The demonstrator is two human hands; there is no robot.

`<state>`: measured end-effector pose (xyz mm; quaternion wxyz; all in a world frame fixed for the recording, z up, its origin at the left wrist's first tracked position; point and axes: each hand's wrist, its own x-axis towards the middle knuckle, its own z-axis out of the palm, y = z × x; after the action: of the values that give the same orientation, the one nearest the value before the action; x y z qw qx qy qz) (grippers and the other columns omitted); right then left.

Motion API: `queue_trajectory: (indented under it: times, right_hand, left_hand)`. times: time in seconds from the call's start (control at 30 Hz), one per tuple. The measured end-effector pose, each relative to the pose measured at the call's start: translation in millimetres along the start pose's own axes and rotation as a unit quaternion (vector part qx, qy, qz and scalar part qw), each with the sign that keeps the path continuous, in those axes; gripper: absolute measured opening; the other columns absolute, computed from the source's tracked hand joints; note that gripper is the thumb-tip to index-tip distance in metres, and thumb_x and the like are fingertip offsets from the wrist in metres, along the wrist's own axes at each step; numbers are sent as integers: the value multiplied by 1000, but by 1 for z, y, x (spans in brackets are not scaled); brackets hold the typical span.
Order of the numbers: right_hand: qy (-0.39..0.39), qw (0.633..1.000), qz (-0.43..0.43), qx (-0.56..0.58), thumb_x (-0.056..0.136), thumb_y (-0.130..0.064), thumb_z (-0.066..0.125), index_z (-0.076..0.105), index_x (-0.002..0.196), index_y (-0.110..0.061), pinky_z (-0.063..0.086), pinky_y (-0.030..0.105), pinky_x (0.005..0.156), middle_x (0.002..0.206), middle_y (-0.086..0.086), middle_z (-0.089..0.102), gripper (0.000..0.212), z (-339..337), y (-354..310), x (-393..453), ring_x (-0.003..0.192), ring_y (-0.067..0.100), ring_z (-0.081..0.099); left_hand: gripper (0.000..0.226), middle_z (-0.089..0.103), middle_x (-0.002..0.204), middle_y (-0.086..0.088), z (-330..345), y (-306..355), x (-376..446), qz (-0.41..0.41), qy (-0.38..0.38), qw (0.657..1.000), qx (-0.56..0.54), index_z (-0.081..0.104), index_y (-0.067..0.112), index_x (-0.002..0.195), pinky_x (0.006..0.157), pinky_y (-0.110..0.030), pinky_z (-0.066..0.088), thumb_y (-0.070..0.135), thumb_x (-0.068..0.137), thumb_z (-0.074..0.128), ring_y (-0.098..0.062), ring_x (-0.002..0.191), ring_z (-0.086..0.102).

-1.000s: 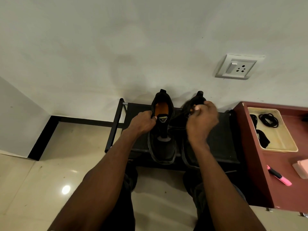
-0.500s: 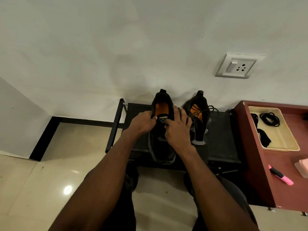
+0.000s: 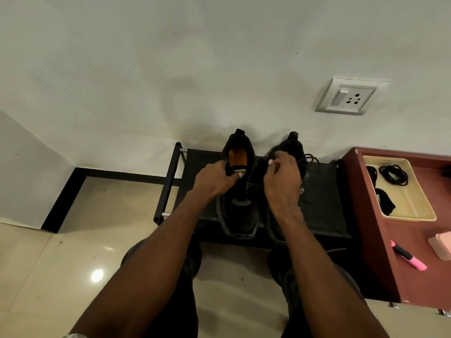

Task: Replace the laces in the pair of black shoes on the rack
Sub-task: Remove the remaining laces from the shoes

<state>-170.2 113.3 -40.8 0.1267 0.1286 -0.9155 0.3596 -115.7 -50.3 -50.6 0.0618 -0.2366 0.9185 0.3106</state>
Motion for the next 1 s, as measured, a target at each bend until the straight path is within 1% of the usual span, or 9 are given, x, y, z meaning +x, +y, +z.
queue_trajectory:
  times: [0.17,0.3,0.43,0.57,0.67,0.73,0.83,0.93,1.0]
  right_hand:
    - [-174,984,-3,-33,100,-30,54,44,138,-8,53,46,85,113,14,66,46,31,-12,-11,103,35,63]
    - [-180,981,70,11,93,-13,49,37,143,-18,54,48,76,98,13,65,52,24,0,0,84,33,63]
    - [-187,975,106,63,90,-7,50,54,131,-28,53,35,67,95,5,66,46,20,5,5,76,22,63]
    - [-226,965,95,93,92,-16,60,71,89,-27,60,40,65,74,-3,69,15,19,14,9,64,14,67]
    - [-249,952,123,125,96,-15,61,70,86,-22,62,34,62,74,0,70,15,14,21,14,65,15,69]
    - [-257,947,128,147,98,-14,59,70,88,-21,59,28,60,78,3,71,16,10,21,15,69,16,69]
    - [-261,946,130,141,99,-15,59,70,90,-22,61,32,63,80,4,72,16,10,21,15,68,15,70]
    - [-257,954,109,110,96,-20,61,71,87,-28,62,44,66,78,-1,72,15,14,22,14,67,17,70]
    - [-247,960,102,86,95,-20,60,72,86,-27,61,44,65,75,-2,71,16,14,20,13,65,18,68]
  left_hand:
    - [21,63,85,-2,0,3,-5,-9,3,999,-46,56,15,99,72,-37,56,33,91,62,-20,75,62]
    - [10,59,74,-4,-8,1,-5,-33,24,996,-74,52,13,78,58,-31,48,13,87,58,-19,65,57]
    - [21,50,66,-1,-8,-2,-7,-46,59,994,-78,44,15,69,52,-26,38,9,84,57,-18,59,51]
    - [29,53,105,-4,3,5,-13,-20,108,989,-93,50,11,107,70,-33,49,18,86,68,-21,84,57]
    - [45,35,148,-8,13,15,-12,63,99,988,-103,50,16,130,103,-44,46,19,89,69,-30,127,48]
    - [40,14,164,-8,19,18,-10,92,46,994,-46,58,22,131,120,-50,24,27,92,66,-31,150,15]
    - [33,-16,166,-5,24,20,-10,98,-41,993,58,66,28,127,122,-51,2,34,96,62,-30,151,-19]
    - [23,-9,167,-6,22,16,-9,117,-47,990,68,73,25,114,122,-41,-3,31,94,66,-28,152,-17]
    - [18,15,164,-8,15,15,-7,109,-34,993,-32,76,13,106,120,-33,1,21,92,69,-25,152,4]
